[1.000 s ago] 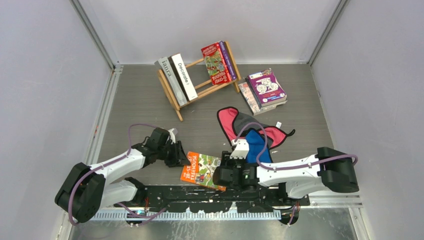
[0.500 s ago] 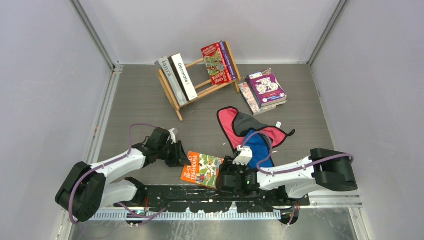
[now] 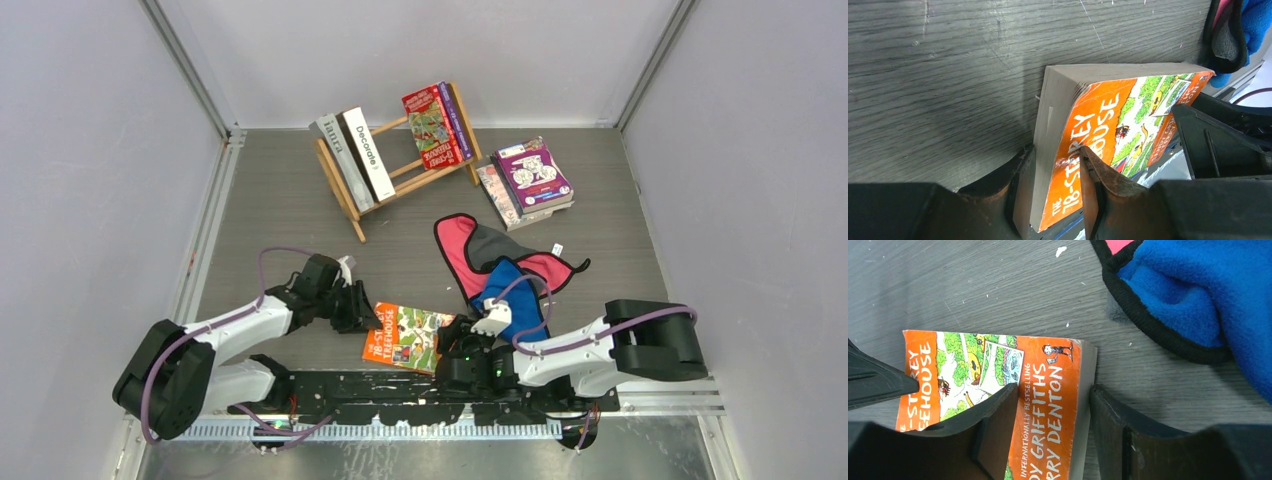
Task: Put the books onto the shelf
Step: Pick up the book from the center of the board.
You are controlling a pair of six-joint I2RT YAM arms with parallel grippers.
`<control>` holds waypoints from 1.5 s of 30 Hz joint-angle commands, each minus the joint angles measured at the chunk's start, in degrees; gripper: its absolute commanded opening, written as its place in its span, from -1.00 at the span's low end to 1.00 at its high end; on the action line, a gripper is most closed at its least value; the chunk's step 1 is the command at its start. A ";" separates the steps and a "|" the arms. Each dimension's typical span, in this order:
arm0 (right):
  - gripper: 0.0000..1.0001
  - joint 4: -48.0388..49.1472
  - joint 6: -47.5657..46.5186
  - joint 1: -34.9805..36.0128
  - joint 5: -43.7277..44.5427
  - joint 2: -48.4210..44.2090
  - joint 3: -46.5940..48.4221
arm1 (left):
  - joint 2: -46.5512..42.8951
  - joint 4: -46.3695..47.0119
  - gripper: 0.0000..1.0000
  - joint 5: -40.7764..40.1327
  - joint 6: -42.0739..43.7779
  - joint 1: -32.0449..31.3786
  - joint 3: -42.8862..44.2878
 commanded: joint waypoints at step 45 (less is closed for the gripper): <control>-0.98 50.10 -23.34 2.43 -19.39 -7.64 -9.46 | 8.05 11.69 -0.25 -4.11 -5.46 -1.62 3.28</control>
